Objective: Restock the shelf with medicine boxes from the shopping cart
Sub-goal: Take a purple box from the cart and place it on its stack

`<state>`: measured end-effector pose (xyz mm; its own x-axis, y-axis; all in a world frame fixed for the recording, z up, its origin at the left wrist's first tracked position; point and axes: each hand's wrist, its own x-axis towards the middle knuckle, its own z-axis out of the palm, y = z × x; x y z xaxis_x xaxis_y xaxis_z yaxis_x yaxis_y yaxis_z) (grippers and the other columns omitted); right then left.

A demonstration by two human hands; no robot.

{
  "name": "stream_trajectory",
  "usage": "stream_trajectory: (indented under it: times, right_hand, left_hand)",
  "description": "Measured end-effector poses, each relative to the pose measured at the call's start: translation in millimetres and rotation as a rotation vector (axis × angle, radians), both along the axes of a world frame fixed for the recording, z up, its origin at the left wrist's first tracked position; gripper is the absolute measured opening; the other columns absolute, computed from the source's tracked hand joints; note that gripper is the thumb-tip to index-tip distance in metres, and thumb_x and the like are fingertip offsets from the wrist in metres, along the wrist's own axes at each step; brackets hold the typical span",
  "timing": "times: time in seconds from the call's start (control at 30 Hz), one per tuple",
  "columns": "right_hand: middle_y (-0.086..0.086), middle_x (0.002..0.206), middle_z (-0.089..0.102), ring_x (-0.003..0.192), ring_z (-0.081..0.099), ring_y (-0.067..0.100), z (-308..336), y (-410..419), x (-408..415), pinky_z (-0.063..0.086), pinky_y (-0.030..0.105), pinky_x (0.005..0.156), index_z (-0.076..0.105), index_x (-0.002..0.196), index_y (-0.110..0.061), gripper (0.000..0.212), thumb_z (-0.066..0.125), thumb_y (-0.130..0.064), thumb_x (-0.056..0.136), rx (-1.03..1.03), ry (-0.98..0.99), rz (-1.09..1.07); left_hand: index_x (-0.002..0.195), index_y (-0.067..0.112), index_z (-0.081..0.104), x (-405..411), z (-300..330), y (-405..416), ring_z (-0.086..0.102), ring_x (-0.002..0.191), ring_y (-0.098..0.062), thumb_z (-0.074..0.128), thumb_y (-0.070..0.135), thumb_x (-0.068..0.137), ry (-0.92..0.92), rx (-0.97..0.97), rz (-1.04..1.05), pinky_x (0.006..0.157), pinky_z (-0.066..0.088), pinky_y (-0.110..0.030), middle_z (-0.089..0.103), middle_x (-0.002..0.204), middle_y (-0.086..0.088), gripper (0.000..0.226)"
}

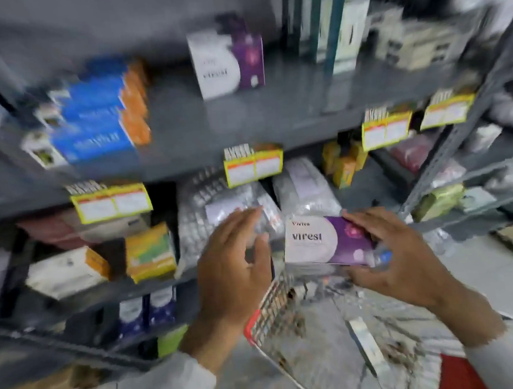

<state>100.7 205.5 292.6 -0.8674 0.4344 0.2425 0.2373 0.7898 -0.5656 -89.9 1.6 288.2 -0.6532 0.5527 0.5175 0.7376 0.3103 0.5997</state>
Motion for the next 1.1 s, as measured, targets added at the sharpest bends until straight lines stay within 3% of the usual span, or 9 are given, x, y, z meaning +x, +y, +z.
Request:
stream_trajectory:
  times: [0.07,0.13,0.27,0.4,0.6,0.83,0.87,0.97,1.1]
  right_hand:
    - [-0.001,0.132,0.06,0.12,0.061,0.017,44.5,0.5,-22.4,0.049,0.029,0.1,0.059,0.143,-0.02,0.085,0.086,-0.049,0.068,0.013,0.129,0.011]
    - [-0.003,0.126,0.061,0.118,0.059,0.005,82.8,1.2,-46.9,0.044,0.015,0.1,0.061,0.141,-0.019,0.083,0.082,-0.052,0.068,0.028,0.253,0.009]
    - [-0.009,0.122,0.06,0.109,0.055,-0.013,139.2,9.3,-104.4,0.039,0.0,0.089,0.06,0.141,-0.024,0.078,0.088,-0.047,0.072,-0.041,0.385,-0.03]
    - [-0.003,0.125,0.059,0.109,0.058,0.007,172.2,26.8,-170.5,0.039,0.006,0.084,0.058,0.144,-0.024,0.075,0.087,-0.043,0.077,-0.058,0.303,-0.07]
    - [-0.002,0.13,0.056,0.111,0.056,0.012,174.0,38.9,-219.5,0.044,0.016,0.085,0.057,0.146,-0.025,0.07,0.083,-0.042,0.083,-0.046,0.213,-0.038]
    - [-0.007,0.135,0.049,0.118,0.048,0.006,161.7,44.8,-224.5,0.039,-0.007,0.074,0.051,0.151,-0.023,0.07,0.077,-0.041,0.088,-0.053,0.199,-0.007]
    - [-0.005,0.14,0.049,0.122,0.048,0.007,160.4,44.4,-222.7,0.042,-0.002,0.084,0.049,0.152,-0.023,0.072,0.077,-0.042,0.089,-0.048,0.201,-0.005]
    - [0.0,0.148,0.048,0.135,0.048,0.014,152.4,41.1,-208.5,0.052,0.038,0.107,0.046,0.153,-0.023,0.074,0.076,-0.043,0.088,-0.062,0.265,-0.011]
    - [0.0,0.127,0.063,0.116,0.064,0.016,130.2,22.9,-165.2,0.06,0.035,0.094,0.068,0.132,-0.014,0.04,0.075,-0.018,0.092,0.007,0.583,-0.04]
  left_hand:
    - [0.129,0.013,0.071,-29.0,41.0,-5.2,0.06,0.132,-0.017,0.065,0.02,0.092,0.134,0.066,0.042,0.112,0.045,-0.034,0.071,0.134,-0.002,0.038]
    - [0.13,0.013,0.07,-58.7,70.8,-10.2,0.059,0.133,-0.019,0.065,0.02,0.093,0.238,0.084,0.098,0.114,0.042,-0.032,0.071,0.133,-0.003,0.037]
    - [0.134,0.011,0.067,-111.7,100.4,-6.0,0.054,0.138,-0.025,0.057,0.029,0.098,0.299,-0.113,0.151,0.115,0.035,-0.031,0.068,0.138,-0.008,0.041]
    - [0.148,0.013,0.053,-132.1,101.3,12.1,0.042,0.148,-0.024,0.032,0.045,0.105,0.287,-0.397,0.093,0.125,0.028,-0.041,0.053,0.155,-0.009,0.058]
    - [0.155,0.016,0.042,-133.2,96.9,16.0,0.035,0.153,-0.02,0.019,0.052,0.107,0.324,-0.449,0.13,0.128,0.021,-0.038,0.041,0.163,-0.005,0.065]
    - [0.151,0.017,0.048,-134.5,95.2,17.4,0.041,0.149,-0.019,0.018,0.054,0.107,0.332,-0.439,0.153,0.126,0.028,-0.038,0.048,0.159,-0.004,0.065]
    - [0.151,0.017,0.049,-134.7,95.7,16.9,0.041,0.149,-0.019,0.019,0.054,0.107,0.326,-0.434,0.148,0.126,0.028,-0.038,0.048,0.159,-0.004,0.065]
    - [0.151,0.018,0.049,-132.4,98.8,14.6,0.043,0.148,-0.016,0.024,0.053,0.107,0.286,-0.354,0.12,0.126,0.027,-0.035,0.05,0.158,-0.003,0.062]
    - [0.147,0.013,0.055,-106.1,98.7,7.2,0.047,0.145,-0.018,0.043,0.039,0.106,0.271,-0.093,0.108,0.123,0.028,-0.033,0.057,0.152,-0.006,0.05]
